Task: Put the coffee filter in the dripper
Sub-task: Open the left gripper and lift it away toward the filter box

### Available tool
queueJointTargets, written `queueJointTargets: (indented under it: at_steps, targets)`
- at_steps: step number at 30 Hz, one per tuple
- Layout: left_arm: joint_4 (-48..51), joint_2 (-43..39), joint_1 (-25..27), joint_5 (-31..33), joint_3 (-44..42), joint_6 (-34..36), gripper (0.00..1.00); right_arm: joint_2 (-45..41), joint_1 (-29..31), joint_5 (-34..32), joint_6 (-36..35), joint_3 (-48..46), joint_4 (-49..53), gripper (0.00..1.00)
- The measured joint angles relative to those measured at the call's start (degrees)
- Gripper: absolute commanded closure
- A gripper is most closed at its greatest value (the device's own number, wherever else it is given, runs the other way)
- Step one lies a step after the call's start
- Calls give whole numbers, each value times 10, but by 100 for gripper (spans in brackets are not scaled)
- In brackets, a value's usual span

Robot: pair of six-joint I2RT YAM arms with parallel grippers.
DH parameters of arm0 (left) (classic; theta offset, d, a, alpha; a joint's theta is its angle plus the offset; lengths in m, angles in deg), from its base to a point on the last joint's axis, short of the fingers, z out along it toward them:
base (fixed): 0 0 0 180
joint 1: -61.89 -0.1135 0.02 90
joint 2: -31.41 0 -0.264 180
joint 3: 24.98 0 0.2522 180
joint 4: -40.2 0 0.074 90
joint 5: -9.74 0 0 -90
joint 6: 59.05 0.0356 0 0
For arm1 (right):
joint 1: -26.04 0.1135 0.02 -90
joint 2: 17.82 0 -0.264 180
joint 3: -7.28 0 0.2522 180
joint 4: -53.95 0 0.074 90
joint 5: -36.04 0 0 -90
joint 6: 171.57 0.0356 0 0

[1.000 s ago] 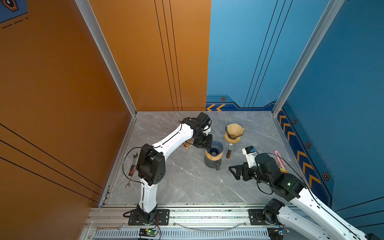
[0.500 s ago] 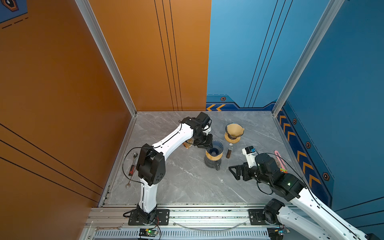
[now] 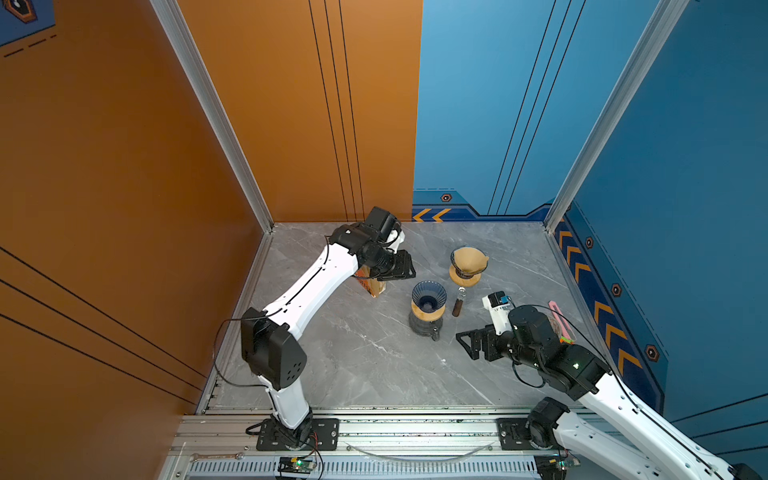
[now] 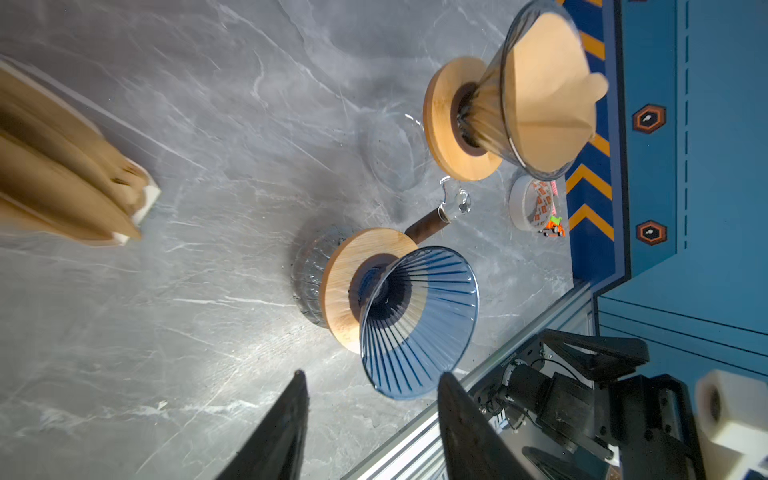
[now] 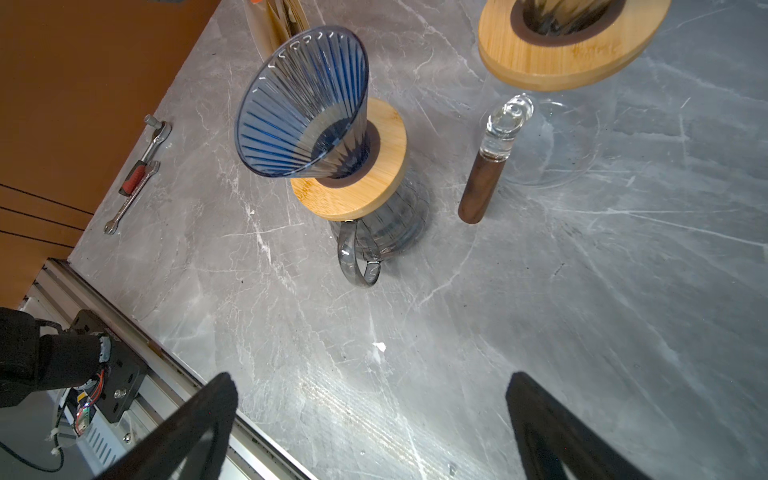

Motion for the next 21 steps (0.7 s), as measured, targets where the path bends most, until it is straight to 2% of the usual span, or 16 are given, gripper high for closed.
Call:
queueJointTargets:
  at_steps: [4,8,13,21]
  targets:
    - [-2,-46,-23,29,-38,-2,49,9,7,0,-2,21,-2,0]
    - [-3,-51,-38,83,-64,-2,50,16,16,-2,-2,30,-11,0]
    - [-4,-23,-38,164,-66,0,52,20,39,-23,-2,31,-10,0]
    - [-6,73,-37,268,-27,13,59,11,47,-45,-2,31,-9,0]
